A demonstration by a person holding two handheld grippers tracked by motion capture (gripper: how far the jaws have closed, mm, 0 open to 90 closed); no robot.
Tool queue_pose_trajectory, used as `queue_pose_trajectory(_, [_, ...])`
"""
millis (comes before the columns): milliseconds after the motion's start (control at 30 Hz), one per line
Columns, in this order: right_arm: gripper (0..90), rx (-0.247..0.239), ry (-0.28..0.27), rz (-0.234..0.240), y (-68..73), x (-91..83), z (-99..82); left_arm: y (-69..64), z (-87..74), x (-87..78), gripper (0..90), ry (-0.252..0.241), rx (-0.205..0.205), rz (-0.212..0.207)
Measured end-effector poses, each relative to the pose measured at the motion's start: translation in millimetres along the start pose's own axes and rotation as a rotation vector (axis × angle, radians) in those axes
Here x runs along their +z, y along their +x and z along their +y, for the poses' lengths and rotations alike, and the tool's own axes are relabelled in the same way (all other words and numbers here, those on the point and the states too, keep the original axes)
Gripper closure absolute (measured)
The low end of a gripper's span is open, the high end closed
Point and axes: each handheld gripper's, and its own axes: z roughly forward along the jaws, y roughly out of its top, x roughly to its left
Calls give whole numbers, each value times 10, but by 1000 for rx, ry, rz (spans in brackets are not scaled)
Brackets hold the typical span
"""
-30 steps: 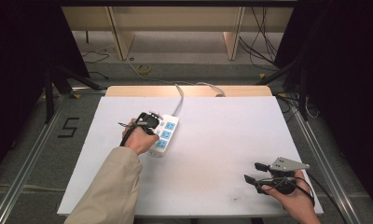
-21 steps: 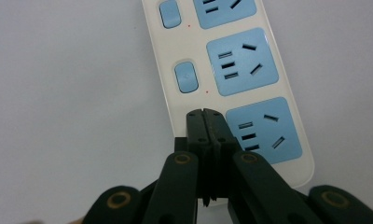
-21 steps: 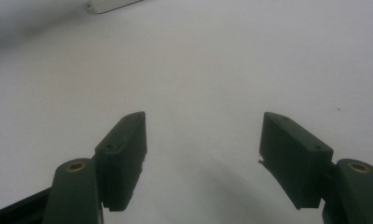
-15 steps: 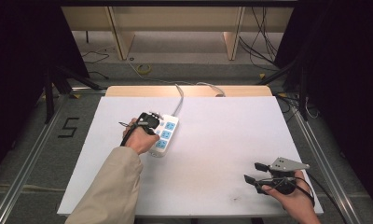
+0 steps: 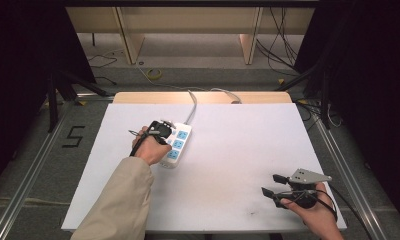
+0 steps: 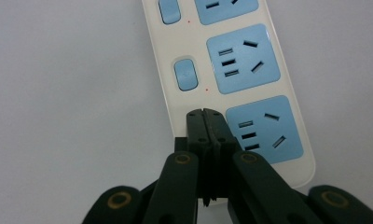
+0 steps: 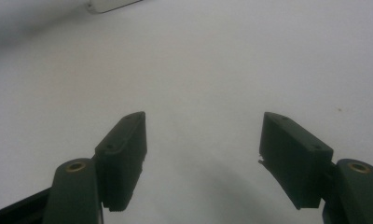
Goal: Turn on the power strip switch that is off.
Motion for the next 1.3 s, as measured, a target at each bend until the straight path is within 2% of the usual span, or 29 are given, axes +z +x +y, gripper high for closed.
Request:
queue_pose_trajectory(400, [329,-3,1,1,3,1,1,2,6,7,899,2,-12,-3])
queue_pose_trajectory(1300, [329,-6,-2,2,5,0,2,-10,33,10,900,24,-5,8])
